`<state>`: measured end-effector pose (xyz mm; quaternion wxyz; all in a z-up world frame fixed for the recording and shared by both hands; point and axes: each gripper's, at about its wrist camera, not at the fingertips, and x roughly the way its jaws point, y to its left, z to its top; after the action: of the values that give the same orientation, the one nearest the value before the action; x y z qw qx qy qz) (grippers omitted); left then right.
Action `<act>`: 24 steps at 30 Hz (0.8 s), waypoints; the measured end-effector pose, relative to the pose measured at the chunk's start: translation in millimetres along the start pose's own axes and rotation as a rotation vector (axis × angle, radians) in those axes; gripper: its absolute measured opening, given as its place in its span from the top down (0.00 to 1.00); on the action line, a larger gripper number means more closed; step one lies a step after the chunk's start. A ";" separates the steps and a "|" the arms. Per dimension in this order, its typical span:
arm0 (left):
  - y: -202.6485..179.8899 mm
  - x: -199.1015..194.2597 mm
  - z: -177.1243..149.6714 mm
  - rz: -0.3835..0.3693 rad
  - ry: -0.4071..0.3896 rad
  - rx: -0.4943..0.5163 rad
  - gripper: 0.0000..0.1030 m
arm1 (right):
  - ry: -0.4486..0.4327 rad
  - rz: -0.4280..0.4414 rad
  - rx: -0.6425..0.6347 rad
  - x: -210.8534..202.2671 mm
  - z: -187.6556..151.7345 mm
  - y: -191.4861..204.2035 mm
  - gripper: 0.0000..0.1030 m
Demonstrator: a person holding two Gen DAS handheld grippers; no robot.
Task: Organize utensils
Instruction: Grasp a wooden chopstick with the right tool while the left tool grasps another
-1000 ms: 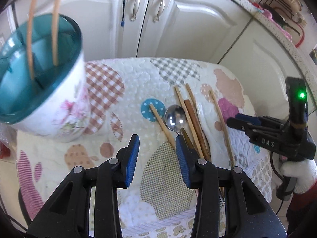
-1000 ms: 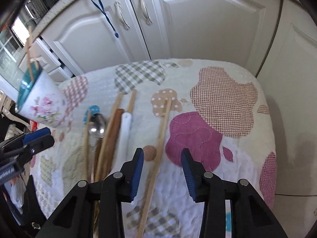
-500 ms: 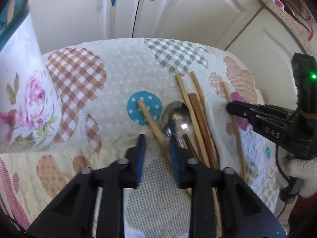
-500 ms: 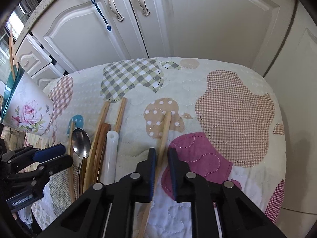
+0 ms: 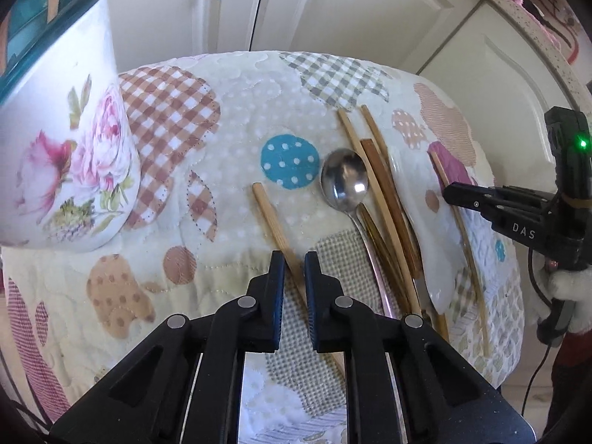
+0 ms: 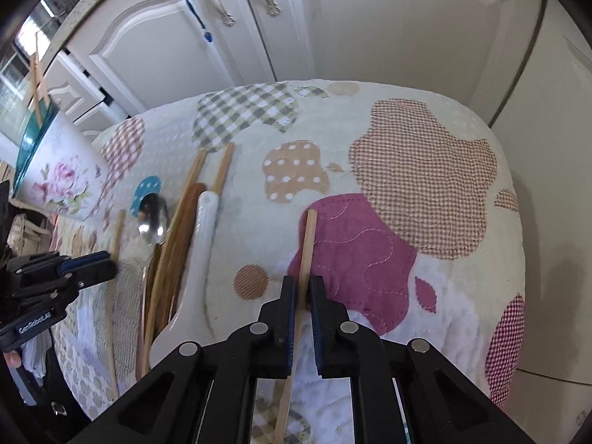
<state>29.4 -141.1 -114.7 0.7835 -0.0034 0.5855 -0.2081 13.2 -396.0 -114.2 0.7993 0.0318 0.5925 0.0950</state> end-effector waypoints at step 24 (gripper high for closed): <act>-4.7 -87.2 2.4 -0.097 -0.233 0.059 0.96 | -0.188 0.135 -0.048 -93.9 2.2 32.9 0.95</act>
<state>10.3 -117.1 -32.8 0.8351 -0.0327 0.4833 -0.2609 -14.7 -381.4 -19.8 0.8435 0.0612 0.5092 0.1595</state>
